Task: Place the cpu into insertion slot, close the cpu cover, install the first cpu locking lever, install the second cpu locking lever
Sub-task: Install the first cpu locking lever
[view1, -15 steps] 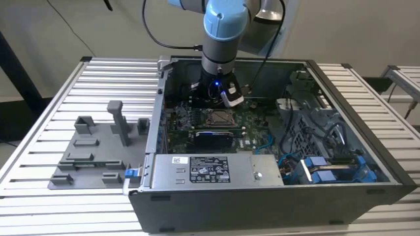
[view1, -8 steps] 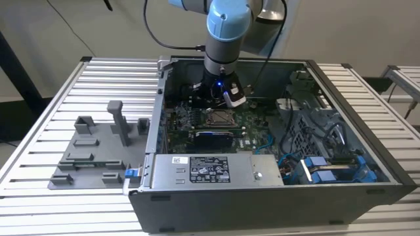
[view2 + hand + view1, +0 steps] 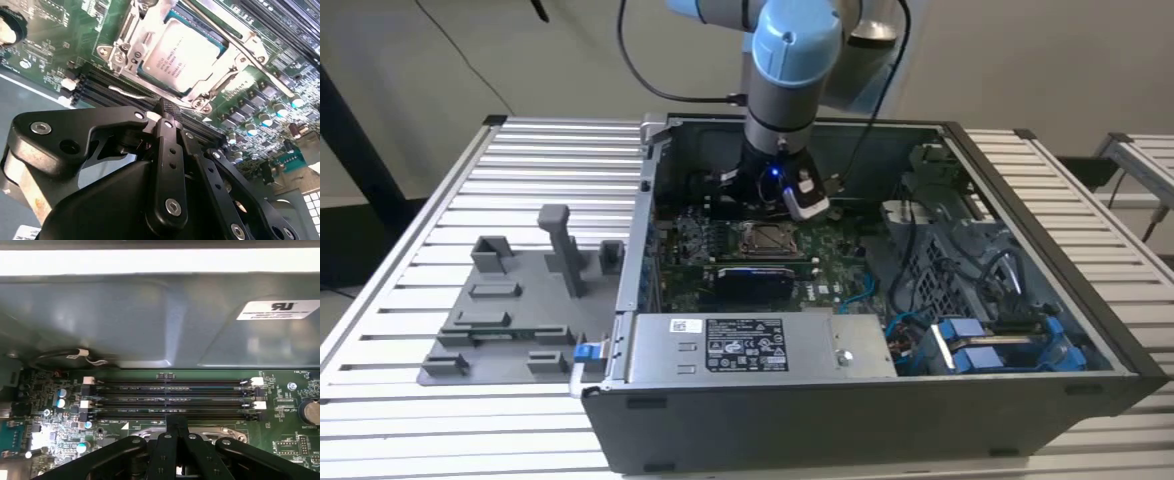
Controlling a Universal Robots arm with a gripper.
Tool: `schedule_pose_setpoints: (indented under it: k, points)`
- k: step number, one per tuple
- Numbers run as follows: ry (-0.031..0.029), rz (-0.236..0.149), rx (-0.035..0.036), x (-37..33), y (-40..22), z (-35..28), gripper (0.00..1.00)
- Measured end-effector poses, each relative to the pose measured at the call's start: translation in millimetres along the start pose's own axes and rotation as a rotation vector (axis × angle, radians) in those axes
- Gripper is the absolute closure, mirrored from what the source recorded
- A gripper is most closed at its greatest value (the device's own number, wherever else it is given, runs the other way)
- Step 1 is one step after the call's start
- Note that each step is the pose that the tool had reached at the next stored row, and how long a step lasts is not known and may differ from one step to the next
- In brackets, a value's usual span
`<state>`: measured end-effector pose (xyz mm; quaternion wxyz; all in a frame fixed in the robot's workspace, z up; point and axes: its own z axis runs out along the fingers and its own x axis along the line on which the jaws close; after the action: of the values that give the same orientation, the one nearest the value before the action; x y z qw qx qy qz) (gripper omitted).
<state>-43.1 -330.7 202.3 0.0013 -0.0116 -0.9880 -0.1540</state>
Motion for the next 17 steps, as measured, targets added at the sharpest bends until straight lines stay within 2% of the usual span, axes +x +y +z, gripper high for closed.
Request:
schedule_pose_setpoints:
  k: [10, 17]
  points:
    - [0.0007, -0.002, -0.0111, -13.4, -0.2, 2.7, 0.89]
    - [0.0010, -0.002, -0.0170, -18.0, -0.7, 4.6, 0.89]
